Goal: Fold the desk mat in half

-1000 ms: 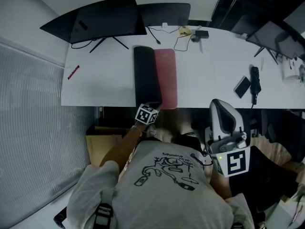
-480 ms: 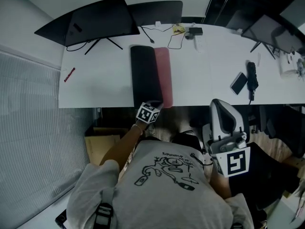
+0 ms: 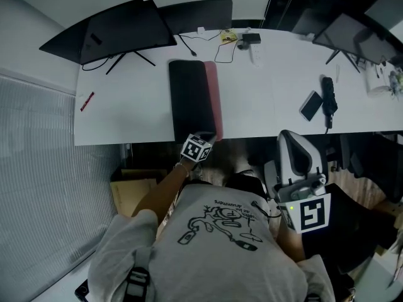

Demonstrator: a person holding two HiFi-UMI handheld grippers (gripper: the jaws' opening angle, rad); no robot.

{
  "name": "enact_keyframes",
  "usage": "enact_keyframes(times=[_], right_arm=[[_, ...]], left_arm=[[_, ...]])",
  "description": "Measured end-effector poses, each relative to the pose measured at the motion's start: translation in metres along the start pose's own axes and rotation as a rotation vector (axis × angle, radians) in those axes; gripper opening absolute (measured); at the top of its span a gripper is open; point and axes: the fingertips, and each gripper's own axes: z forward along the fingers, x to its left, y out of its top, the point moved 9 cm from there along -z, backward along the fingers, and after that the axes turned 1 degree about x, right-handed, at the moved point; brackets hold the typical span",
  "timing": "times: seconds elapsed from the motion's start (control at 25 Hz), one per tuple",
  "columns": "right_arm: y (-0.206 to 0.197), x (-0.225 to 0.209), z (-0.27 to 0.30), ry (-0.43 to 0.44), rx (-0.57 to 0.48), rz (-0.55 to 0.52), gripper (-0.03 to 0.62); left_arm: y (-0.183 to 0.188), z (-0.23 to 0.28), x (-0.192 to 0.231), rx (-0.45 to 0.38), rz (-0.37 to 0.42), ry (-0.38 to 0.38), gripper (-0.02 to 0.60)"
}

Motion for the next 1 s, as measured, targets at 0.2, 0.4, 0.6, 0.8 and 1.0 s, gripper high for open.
enact_keyframes(times=[0.2, 0.4, 0.6, 0.8, 1.0], right_arm=[[0.001, -0.004, -0.006, -0.017, 0.004, -0.005, 0.009], [0.004, -0.005, -0.009, -0.02, -0.018, 0.003, 0.009], [0.004, -0.003, -0.012, -0.033, -0.001, -0.008, 0.009], [0.004, 0.0, -0.014, -0.044, 0.017, -0.021, 0.009], [0.005, 0.011, -0.009, -0.032, 0.013, -0.023, 0.009]], left_arm=[[0.003, 0.007, -0.008, 0.005, 0.011, -0.014, 0.026], [0.004, 0.013, -0.015, 0.008, 0.019, -0.029, 0.026], [0.004, 0.016, -0.018, 0.012, 0.028, -0.037, 0.026], [0.003, 0.014, -0.016, 0.0, 0.003, -0.035, 0.028], [-0.001, 0.006, -0.021, -0.038, 0.0, -0.049, 0.029]])
